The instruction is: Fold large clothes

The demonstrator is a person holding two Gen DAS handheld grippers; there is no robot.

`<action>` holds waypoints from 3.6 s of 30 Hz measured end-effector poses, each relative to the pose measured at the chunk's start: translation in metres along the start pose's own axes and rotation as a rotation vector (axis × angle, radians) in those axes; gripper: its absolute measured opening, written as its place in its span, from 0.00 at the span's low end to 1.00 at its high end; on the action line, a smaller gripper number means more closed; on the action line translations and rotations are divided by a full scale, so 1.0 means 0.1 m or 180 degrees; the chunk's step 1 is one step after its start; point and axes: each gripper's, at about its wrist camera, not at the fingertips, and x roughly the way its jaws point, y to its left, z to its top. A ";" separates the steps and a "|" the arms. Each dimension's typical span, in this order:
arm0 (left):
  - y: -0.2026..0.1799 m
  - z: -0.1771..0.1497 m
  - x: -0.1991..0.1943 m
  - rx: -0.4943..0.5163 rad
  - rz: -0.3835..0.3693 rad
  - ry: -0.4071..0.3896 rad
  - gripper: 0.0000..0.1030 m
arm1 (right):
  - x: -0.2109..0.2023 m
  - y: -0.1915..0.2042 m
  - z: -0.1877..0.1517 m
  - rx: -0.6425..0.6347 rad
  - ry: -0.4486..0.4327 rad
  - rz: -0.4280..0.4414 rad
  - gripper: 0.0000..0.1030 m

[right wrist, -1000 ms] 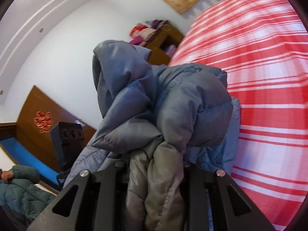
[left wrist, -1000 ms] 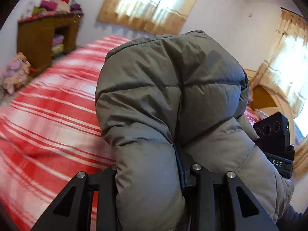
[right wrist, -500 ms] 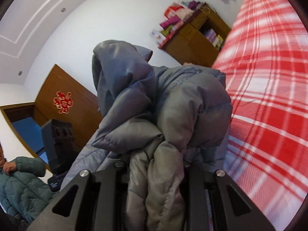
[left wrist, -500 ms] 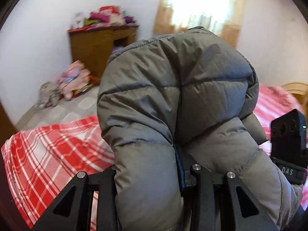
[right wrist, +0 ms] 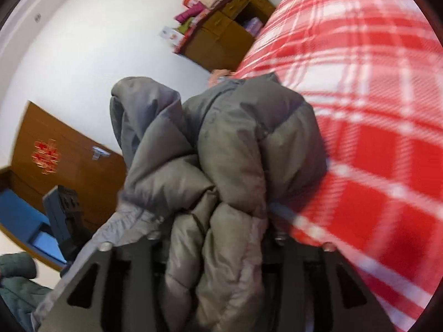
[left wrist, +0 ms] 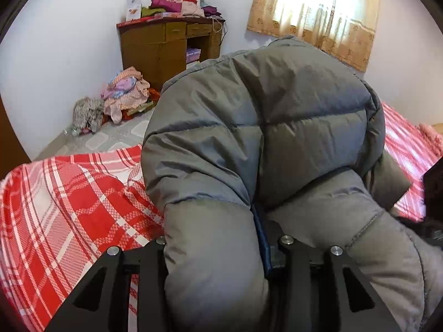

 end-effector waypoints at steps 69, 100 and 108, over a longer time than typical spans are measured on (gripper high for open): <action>-0.10 0.27 -0.06 -0.0101 0.0275 0.0390 0.95 | -0.12 0.61 -0.41 -0.0260 -0.0400 -0.1394 0.39; -1.00 -0.98 -2.42 0.0415 0.0491 -0.0596 0.94 | -2.08 1.56 -1.91 -0.0761 -0.1628 -0.2036 0.79; -1.10 -0.92 -2.73 0.0453 0.0468 -0.0817 0.94 | -2.29 1.77 -1.94 -0.0929 -0.1964 -0.2040 0.83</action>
